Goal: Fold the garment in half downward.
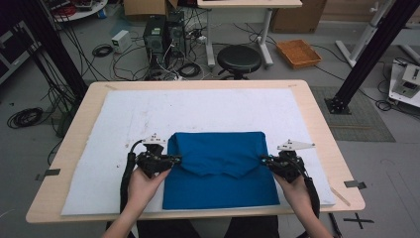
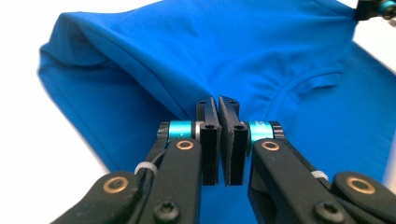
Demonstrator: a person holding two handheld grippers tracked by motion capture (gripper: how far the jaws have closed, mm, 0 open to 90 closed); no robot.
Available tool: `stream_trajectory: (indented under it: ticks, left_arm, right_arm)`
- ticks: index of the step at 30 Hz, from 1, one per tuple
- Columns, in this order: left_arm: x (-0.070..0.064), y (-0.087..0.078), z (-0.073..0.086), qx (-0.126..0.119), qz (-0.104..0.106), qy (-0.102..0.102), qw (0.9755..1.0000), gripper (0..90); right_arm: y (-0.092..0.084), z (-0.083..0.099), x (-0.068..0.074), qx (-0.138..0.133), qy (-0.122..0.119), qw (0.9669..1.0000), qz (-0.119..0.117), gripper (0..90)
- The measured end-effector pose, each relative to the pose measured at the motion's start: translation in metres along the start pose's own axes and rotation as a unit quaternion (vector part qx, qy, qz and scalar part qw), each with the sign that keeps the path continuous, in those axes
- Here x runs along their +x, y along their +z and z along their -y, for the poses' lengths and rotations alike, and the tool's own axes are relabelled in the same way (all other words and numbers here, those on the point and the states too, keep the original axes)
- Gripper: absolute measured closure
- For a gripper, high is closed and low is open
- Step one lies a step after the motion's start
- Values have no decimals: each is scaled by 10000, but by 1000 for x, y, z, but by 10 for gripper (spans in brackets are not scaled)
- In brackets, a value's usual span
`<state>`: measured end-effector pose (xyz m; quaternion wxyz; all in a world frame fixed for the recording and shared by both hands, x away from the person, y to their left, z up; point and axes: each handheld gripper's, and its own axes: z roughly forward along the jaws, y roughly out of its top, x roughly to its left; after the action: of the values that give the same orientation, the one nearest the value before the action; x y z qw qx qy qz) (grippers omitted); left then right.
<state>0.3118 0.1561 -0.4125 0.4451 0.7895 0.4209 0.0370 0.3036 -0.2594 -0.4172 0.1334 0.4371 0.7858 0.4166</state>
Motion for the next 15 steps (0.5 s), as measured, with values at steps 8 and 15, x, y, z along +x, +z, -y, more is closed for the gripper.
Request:
stream_trajectory:
  ticks: [8, 15]
  left_arm:
    - [-31, -24, 26, 108, 444, 32, 9990, 869]
    - [-46, -30, 44, 312, 472, 208, 9982, 868]
  right_arm:
    - [-34, 18, 16, -36, -98, 9995, -307, 894]
    - [-46, 35, 24, 52, -142, 9993, -333, 895]
